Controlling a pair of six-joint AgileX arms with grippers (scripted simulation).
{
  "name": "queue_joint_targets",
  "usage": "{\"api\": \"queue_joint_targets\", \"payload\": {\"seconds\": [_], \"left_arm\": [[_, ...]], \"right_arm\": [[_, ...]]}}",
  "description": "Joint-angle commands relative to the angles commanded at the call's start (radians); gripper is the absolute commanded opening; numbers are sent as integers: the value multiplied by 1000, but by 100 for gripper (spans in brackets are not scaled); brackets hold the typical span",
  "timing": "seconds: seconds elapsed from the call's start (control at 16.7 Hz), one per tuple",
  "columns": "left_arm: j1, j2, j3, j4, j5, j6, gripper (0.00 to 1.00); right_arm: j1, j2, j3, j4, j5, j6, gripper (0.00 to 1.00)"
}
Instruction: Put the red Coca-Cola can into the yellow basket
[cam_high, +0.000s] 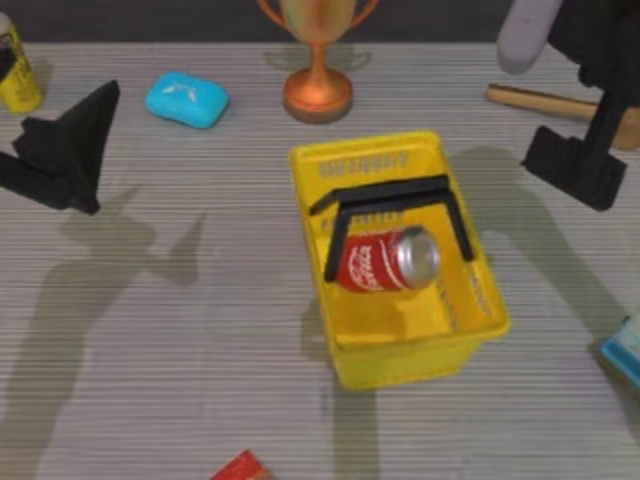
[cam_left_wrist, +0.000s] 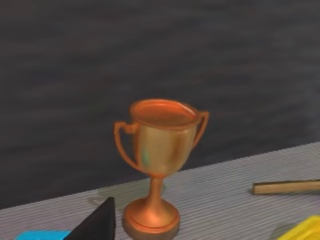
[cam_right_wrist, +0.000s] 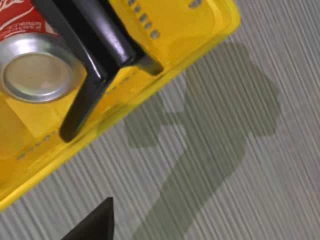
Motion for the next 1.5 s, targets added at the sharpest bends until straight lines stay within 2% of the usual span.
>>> {"api": "queue_joint_targets", "payload": {"seconds": [0.3,0.48,0.6,0.78,1.08,1.5], "left_arm": [[54,-520,-292,-201,-255,32,100],[74,-729,-416,-276,-370,59,100],[83,-816,-471,-307,-423,74,100],[87,-868,-505,-324,-458,85,100],[87,-868,-505,-324,-458,85,100],[87,-868,-505,-324,-458,85,100]], "right_arm": [[126,460,465,-294,0,-207,100],[181,654,643,-431,1,-297,100],[205,733,712,-492,2,-337,100],[220,779,749,-531,2,-361,100],[217,779,745,-526,2,-361,100],[220,759,635,-437,2,-360,100]]}}
